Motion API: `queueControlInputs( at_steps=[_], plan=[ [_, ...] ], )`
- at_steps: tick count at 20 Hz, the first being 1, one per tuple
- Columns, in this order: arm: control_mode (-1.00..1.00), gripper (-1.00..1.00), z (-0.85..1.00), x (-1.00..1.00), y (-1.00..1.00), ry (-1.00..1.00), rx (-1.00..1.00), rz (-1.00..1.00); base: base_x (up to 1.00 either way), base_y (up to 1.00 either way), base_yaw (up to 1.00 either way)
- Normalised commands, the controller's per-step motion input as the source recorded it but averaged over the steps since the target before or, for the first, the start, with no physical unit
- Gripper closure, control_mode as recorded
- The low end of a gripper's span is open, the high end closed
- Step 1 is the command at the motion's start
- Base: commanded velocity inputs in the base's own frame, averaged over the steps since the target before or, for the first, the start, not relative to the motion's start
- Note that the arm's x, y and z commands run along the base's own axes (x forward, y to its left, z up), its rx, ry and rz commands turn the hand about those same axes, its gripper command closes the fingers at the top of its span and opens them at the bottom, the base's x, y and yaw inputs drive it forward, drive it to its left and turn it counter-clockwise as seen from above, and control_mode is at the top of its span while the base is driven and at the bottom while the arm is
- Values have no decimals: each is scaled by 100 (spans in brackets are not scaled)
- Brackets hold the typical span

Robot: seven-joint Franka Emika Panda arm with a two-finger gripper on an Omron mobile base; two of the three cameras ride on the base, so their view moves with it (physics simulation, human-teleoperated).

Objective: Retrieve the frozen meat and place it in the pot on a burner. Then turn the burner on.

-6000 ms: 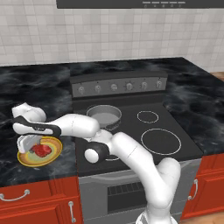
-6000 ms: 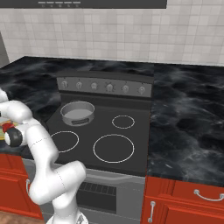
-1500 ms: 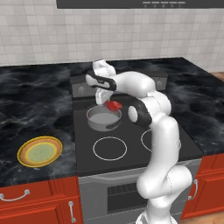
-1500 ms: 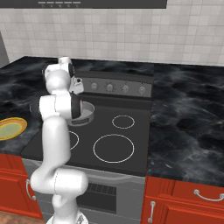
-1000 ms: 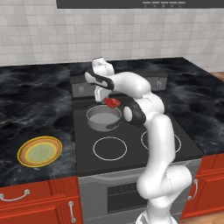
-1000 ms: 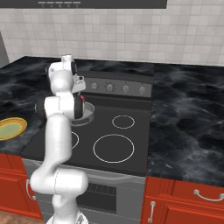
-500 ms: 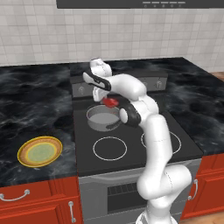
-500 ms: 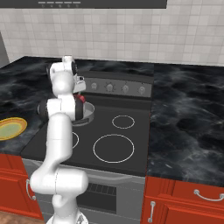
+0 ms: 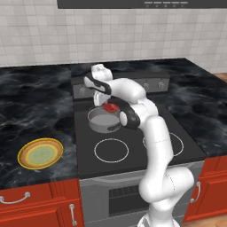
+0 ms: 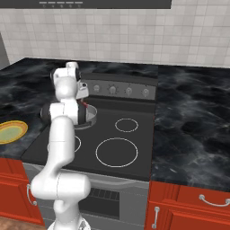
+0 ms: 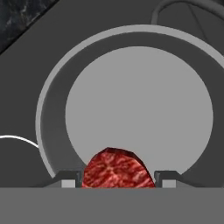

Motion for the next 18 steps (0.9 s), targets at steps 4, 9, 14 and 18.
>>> queueControlInputs(
  at_steps=[4,9,14,18],
  plan=[
    [-100,100,-38,0,-10,-1,8,0,0,0,0],
    [-100,100,-26,-8,-1,-4,4,0,0,0,0],
    [-100,100,-8,-13,0,-8,0,0,0,0,0],
    [-100,100,0,0,0,-6,0,0,0,0,0]
  ],
)
